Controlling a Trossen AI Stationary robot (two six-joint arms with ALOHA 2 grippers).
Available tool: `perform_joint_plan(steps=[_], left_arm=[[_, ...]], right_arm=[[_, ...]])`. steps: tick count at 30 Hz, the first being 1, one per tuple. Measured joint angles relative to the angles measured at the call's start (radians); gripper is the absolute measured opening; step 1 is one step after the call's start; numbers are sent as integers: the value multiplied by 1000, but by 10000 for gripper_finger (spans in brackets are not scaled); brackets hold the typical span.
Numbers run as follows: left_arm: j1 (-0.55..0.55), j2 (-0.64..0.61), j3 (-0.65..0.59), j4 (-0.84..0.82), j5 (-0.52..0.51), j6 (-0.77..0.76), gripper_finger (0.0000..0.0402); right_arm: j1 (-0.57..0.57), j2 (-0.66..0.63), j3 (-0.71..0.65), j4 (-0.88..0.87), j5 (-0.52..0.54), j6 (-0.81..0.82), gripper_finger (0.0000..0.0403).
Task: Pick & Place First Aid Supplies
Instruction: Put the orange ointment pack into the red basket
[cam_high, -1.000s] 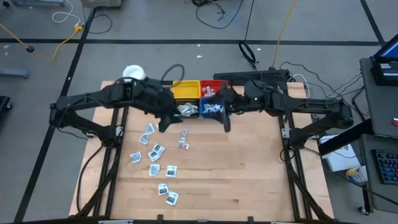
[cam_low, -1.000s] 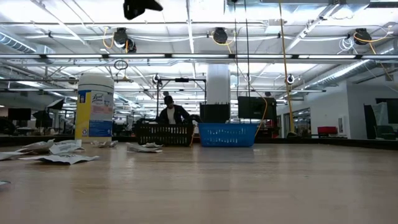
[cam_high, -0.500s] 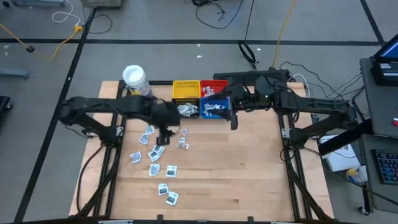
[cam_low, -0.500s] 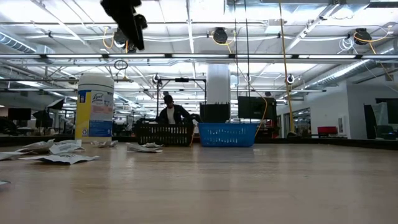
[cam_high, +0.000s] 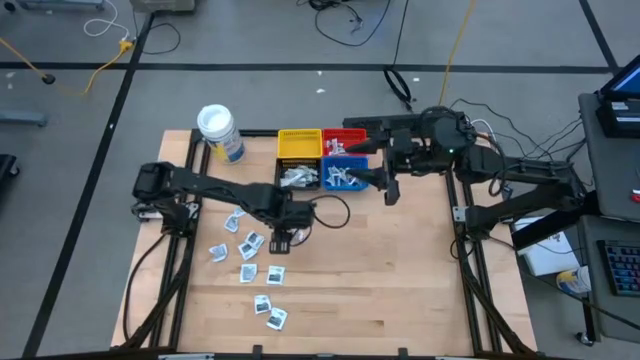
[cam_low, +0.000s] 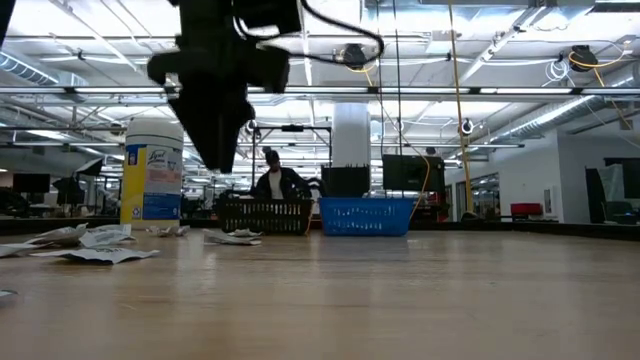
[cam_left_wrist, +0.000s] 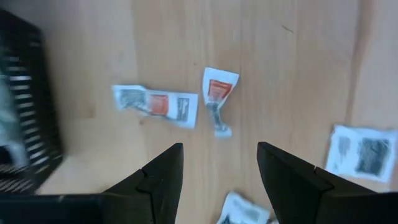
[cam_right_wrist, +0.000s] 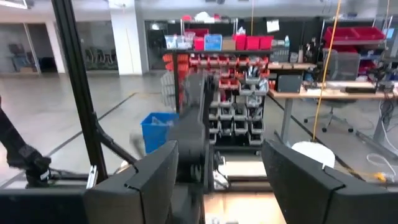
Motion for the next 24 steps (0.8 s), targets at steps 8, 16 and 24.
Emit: perform_joint_plan(steps=[8,16,24], left_arm=[[-10,59,-63,183,59,-25,209],[-9,141,-64,182,62,-21,209],[12,187,-74,197,23,-65,209]], right_arm=[[0,-27,0,-5,0,-4,228],[0,-26,0,-23,0,-3,228],[1,-26,0,-25,-3,-3,228]])
